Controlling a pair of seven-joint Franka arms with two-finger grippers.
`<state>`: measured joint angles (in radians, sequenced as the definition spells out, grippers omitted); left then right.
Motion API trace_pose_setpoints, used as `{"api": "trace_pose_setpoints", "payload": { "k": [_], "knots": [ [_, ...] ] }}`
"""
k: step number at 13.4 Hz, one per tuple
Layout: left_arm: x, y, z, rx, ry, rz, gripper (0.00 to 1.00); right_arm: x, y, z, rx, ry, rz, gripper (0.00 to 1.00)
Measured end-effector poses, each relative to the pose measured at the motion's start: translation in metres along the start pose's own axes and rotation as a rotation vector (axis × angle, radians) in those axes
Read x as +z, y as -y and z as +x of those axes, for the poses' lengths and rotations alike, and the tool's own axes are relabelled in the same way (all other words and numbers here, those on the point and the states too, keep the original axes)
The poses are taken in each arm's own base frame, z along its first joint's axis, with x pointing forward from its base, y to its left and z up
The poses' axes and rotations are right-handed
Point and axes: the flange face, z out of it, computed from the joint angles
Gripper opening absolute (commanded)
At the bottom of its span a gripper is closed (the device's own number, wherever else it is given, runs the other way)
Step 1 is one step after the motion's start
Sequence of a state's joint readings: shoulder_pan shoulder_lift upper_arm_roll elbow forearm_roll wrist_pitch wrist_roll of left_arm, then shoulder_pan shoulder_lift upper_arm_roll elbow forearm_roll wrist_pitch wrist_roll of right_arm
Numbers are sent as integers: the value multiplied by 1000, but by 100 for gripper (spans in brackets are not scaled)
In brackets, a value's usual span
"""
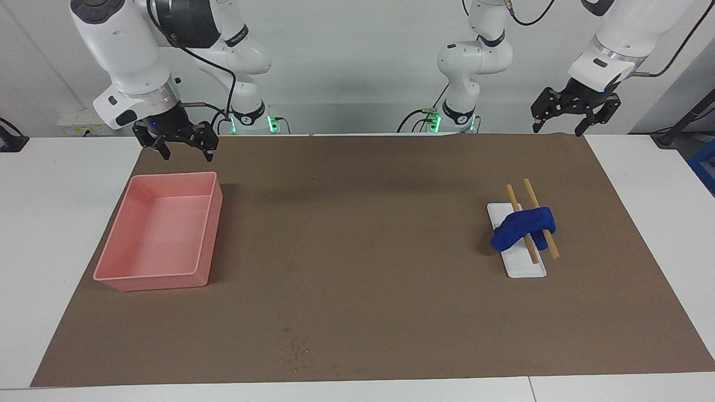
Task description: Wipe water with towel using both arms
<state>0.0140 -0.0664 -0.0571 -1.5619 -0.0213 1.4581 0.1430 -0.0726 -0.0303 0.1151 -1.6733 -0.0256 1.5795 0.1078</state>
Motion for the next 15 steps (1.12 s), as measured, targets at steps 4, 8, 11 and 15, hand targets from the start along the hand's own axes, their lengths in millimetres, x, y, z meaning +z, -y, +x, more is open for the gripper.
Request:
{"api": "trace_pose_setpoints", "payload": {
  "k": [4,8,11,15],
  "knots": [
    [0,0,0,0,0,0,100,0,0,0,0,0,0,100],
    [7,1,7,-32,-53,7,100,0,0,0,0,0,0,100],
    [44,0,19,-100,-157,17,100,0,0,0,0,0,0,100],
    [90,12,32,-144,-247,67,100,0,0,0,0,0,0,100]
  ]
}}
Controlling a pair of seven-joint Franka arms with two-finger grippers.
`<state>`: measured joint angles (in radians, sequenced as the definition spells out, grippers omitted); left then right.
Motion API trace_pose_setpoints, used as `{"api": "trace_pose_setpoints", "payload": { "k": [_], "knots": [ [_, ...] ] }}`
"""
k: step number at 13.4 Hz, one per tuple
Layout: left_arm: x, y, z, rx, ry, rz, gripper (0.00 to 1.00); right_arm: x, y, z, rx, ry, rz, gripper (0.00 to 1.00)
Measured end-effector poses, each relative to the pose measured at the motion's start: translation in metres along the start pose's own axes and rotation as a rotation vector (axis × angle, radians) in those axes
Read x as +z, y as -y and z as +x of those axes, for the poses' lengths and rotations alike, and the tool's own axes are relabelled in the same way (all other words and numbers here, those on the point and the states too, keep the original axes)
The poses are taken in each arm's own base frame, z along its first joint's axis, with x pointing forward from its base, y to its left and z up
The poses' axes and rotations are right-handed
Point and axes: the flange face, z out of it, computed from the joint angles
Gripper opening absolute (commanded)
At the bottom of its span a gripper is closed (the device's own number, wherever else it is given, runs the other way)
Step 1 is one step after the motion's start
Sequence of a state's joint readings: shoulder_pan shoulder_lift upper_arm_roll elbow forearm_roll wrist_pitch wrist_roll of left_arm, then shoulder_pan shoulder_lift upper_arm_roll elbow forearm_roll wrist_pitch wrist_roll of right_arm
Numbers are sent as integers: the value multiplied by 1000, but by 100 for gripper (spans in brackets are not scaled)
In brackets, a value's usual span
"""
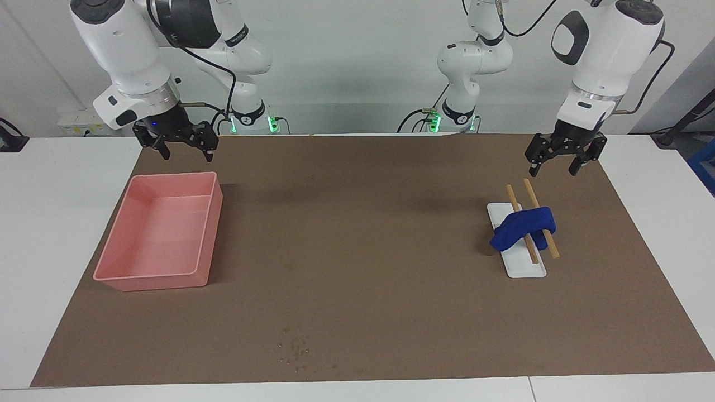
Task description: Wipe water with towel using both arms
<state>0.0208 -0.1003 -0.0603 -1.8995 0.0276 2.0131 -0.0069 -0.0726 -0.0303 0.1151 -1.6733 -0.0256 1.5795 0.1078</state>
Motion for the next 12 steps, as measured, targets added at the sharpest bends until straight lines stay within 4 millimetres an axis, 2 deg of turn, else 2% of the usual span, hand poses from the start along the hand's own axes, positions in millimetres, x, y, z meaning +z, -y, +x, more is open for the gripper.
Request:
{"api": "trace_pose_setpoints", "payload": {
  "k": [3,6,9,12],
  "knots": [
    [36,18,10,-4,-32,57,100,0,0,0,0,0,0,100],
    [89,45,14,-78,-35,63,100,0,0,0,0,0,0,100],
    [120,35,11,-158,-42,51,98,0,0,0,0,0,0,100],
    [137,25,3,-174,-33,44,80,0,0,0,0,0,0,100]
  ]
}}
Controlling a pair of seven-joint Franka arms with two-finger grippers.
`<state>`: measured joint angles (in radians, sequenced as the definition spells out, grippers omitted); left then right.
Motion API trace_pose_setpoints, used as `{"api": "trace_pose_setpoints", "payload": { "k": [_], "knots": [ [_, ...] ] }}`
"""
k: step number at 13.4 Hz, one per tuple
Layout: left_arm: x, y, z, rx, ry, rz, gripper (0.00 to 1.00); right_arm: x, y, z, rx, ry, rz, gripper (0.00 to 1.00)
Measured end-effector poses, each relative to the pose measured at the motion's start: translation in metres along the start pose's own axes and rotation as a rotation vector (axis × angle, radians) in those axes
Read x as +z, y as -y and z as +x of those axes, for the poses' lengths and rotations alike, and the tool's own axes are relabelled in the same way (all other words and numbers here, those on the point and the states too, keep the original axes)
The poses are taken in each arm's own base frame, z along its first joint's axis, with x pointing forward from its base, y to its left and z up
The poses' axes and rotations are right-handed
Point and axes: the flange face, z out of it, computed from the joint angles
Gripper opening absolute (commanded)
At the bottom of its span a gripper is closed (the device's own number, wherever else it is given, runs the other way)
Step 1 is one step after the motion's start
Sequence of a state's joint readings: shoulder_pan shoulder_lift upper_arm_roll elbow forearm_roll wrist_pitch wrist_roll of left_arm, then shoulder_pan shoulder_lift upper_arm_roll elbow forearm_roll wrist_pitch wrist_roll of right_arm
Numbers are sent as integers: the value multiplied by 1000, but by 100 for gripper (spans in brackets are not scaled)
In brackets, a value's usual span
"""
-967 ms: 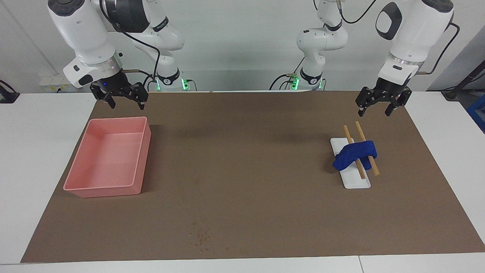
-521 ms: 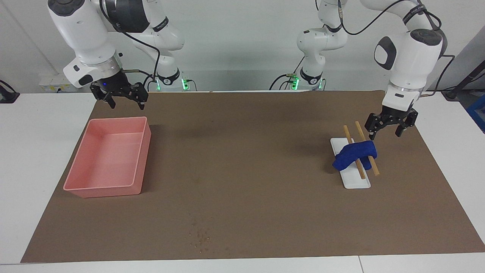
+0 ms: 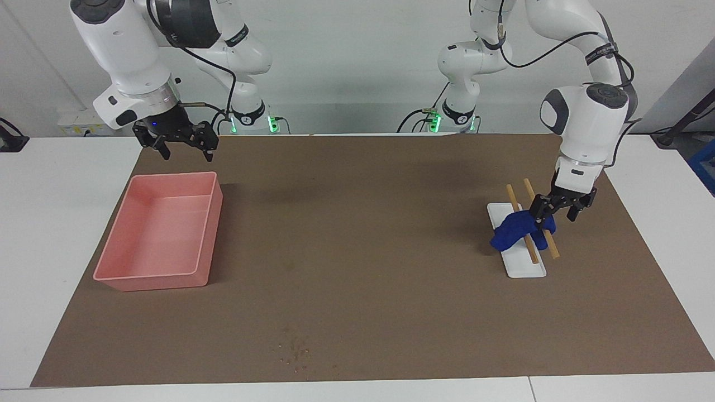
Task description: Wipe water with towel using both arms
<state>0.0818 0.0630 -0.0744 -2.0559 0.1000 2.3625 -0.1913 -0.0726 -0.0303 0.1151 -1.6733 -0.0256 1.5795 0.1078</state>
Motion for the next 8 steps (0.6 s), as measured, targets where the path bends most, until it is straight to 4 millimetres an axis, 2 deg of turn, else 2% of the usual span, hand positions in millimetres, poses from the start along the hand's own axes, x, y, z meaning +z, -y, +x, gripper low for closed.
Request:
{"api": "trace_pose_setpoints", "payload": {
  "k": [2,6,8],
  "knots": [
    [6,0,-5,-2,12,1,74,0,0,0,0,0,0,100],
    [6,0,-5,-3,12,1,73,0,0,0,0,0,0,100],
    [6,0,-5,-3,11,1,68,0,0,0,0,0,0,100]
  ]
}}
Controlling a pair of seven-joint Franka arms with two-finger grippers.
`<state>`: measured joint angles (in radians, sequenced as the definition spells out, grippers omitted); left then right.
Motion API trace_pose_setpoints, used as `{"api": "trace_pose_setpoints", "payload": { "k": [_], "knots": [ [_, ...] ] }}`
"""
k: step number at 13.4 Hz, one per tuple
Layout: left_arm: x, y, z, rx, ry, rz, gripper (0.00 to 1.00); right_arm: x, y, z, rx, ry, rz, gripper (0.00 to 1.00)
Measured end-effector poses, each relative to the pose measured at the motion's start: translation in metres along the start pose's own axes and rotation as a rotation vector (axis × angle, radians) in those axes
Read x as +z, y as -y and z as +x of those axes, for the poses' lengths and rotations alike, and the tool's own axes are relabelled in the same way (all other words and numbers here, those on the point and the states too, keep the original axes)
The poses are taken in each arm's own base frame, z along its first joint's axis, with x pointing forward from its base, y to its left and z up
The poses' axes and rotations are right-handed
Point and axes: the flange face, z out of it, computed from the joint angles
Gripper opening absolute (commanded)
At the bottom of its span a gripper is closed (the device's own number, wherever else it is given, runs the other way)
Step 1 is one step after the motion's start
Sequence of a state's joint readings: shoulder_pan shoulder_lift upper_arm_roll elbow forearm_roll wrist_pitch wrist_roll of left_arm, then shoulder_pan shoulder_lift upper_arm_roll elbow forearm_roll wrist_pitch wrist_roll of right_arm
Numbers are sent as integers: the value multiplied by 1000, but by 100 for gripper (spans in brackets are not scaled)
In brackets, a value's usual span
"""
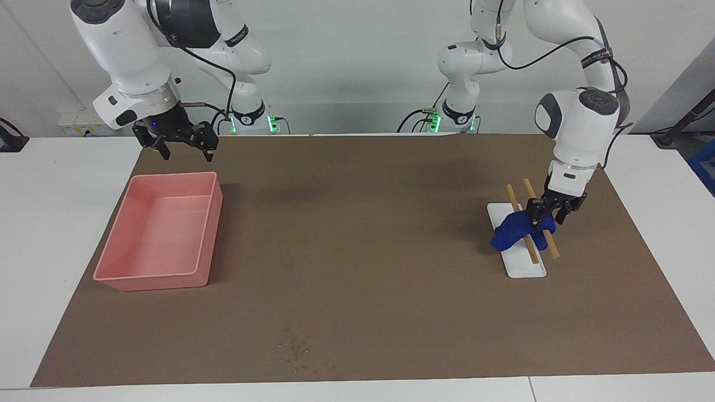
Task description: Wipe water with towel using both arms
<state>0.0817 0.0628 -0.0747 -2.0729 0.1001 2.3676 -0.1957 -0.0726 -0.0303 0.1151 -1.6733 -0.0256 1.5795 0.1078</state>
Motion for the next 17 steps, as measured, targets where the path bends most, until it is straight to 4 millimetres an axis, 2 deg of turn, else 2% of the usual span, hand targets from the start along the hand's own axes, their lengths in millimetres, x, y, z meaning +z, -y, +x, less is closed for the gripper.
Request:
{"api": "trace_pose_setpoints", "payload": {
  "k": [4,7,10,12,17],
  "knots": [
    [0,0,0,0,0,0,50,0,0,0,0,0,0,100],
    [0,0,0,0,-1,0,42,0,0,0,0,0,0,100],
    [-1,0,0,0,-2,0,22,0,0,0,0,0,0,100],
    [-7,0,3,-1,-10,-1,0,0,0,0,0,0,0,100],
    [-12,0,4,-2,-14,0,0,0,0,0,0,0,0,100]
  ]
}}
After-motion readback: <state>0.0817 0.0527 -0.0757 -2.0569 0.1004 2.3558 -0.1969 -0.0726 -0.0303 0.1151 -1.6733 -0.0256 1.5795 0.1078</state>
